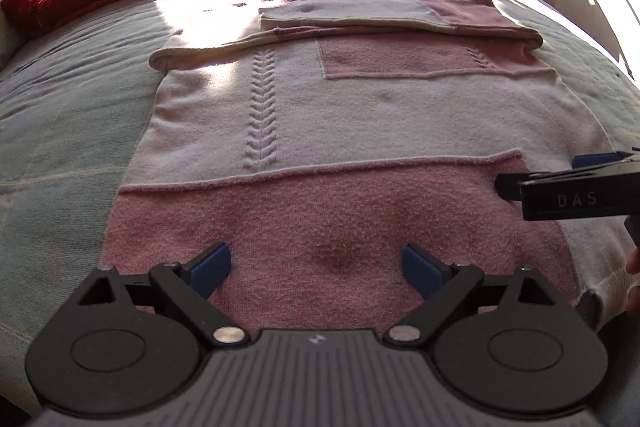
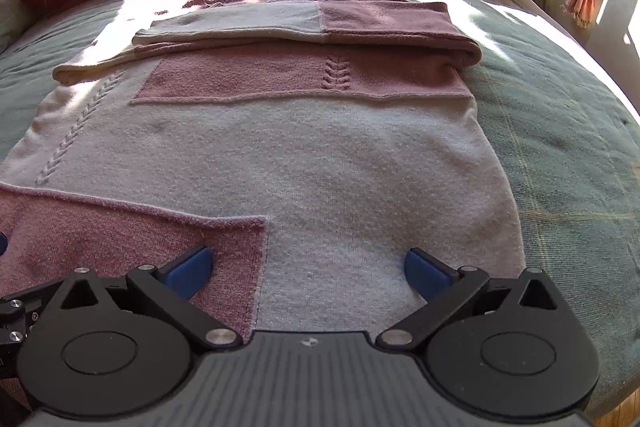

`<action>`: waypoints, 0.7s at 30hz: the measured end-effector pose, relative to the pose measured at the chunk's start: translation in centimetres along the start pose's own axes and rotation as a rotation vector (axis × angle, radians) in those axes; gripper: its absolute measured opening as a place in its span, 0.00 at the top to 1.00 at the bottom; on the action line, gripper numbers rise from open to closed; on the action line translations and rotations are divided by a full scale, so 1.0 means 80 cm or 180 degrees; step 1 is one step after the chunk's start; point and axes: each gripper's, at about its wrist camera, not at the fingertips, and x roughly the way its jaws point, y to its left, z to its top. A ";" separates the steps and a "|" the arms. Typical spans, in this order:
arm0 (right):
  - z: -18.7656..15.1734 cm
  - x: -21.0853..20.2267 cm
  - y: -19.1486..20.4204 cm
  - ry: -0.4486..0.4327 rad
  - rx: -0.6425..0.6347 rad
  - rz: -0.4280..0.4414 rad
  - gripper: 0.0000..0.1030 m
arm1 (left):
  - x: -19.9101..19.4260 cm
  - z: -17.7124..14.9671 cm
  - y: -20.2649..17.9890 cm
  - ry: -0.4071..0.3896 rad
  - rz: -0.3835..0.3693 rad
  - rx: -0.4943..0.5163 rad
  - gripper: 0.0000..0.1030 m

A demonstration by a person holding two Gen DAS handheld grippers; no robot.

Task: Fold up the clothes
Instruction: 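Move both open grippers back over the sweater toward its ribbed hem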

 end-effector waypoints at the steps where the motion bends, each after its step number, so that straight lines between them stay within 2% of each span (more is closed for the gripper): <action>1: -0.003 -0.001 0.001 -0.0041 -0.0042 -0.0005 0.00 | -0.001 -0.002 0.001 -0.0013 -0.0003 0.0021 0.07; 5: -0.006 -0.006 0.001 -0.0043 -0.0122 -0.0002 0.00 | -0.006 -0.012 0.004 0.0000 0.0002 0.0073 0.05; 10: -0.007 -0.022 -0.005 0.0271 -0.0268 0.0108 0.00 | -0.021 -0.029 0.003 0.0082 -0.0026 0.0219 0.05; 13: -0.012 -0.037 -0.018 0.0409 -0.0244 0.0408 0.00 | -0.032 -0.029 0.007 0.0162 -0.0165 0.0257 0.05; 17: -0.009 -0.057 -0.030 0.0324 -0.0202 0.0813 0.00 | -0.042 -0.008 0.020 -0.0071 -0.0272 0.0201 0.05; 21: -0.006 -0.045 -0.040 0.0430 -0.0030 0.1038 0.00 | -0.017 0.010 0.046 0.0008 -0.0298 -0.0128 0.05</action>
